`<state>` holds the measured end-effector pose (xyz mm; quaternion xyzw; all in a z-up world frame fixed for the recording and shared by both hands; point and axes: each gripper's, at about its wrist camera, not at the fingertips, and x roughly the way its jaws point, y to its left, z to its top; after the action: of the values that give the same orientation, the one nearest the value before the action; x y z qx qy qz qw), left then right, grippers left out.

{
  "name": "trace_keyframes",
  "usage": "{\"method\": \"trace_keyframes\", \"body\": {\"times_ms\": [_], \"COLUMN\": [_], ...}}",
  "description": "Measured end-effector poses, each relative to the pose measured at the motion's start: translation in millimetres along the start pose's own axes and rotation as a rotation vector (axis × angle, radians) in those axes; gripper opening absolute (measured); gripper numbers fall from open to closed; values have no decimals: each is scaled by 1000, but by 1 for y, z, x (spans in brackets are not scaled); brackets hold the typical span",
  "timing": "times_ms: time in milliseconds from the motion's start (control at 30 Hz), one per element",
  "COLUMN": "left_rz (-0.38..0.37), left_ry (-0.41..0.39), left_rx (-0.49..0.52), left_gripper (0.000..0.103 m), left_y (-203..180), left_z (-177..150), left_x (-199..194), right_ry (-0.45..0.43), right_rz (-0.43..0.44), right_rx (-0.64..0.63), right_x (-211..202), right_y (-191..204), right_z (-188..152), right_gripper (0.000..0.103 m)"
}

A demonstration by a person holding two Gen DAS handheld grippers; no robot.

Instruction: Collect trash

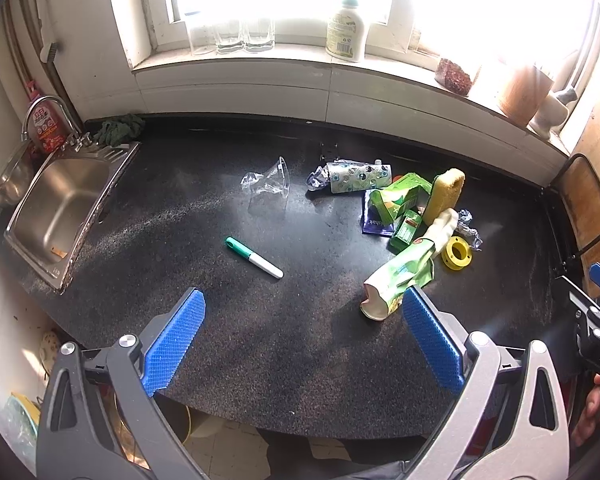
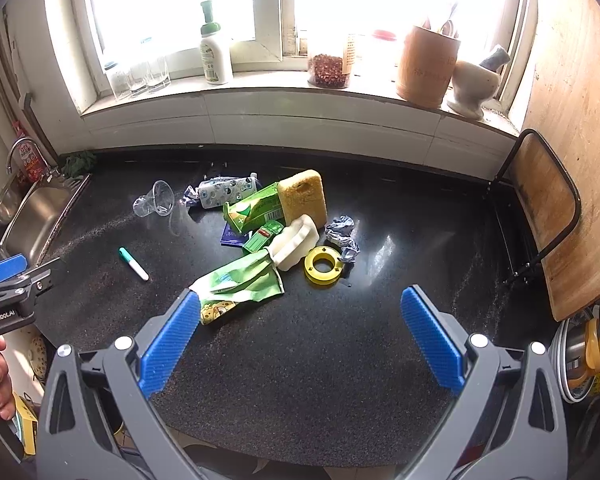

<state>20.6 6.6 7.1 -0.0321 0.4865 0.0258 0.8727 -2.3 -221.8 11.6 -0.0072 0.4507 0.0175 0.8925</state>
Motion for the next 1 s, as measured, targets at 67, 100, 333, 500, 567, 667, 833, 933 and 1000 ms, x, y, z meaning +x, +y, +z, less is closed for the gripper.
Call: {"method": "trace_keyframes", "body": {"times_ms": [67,100,333,500,567,667,833,933,1000], "left_rz": [2,1,1,2,1,2,0,0,0], "left_ry": [-1,0,10,17,19,22,30,30,30], "left_rx": [1,1,2,0,-1,-1,0,-1,-2], "left_gripper": [96,96,96,96,96,96,96,96,96], "left_y": [0,0,-1,-2,-2,-2,-2,-2,-1], "left_z": [-1,-1,0,-2,-3,-4,-3,-3,-3], "left_x": [0,1,4,8,7,8,10,10,10], "right_ry": [3,6,14,15,17,20,28,28,27], "right_rz": [-1,0,1,0,0,-1,-2,-1,-2], "right_rx": [2,3,5,4,5,6,8,4,5], "right_x": [2,2,4,2,2,4,7,6,6], "right_y": [-1,-1,-2,-1,-2,-5,-1,-1,-1], "right_z": [1,1,2,-2,-1,1,-1,-2,0], "right_gripper": [98,98,98,98,98,98,98,98,98]}}
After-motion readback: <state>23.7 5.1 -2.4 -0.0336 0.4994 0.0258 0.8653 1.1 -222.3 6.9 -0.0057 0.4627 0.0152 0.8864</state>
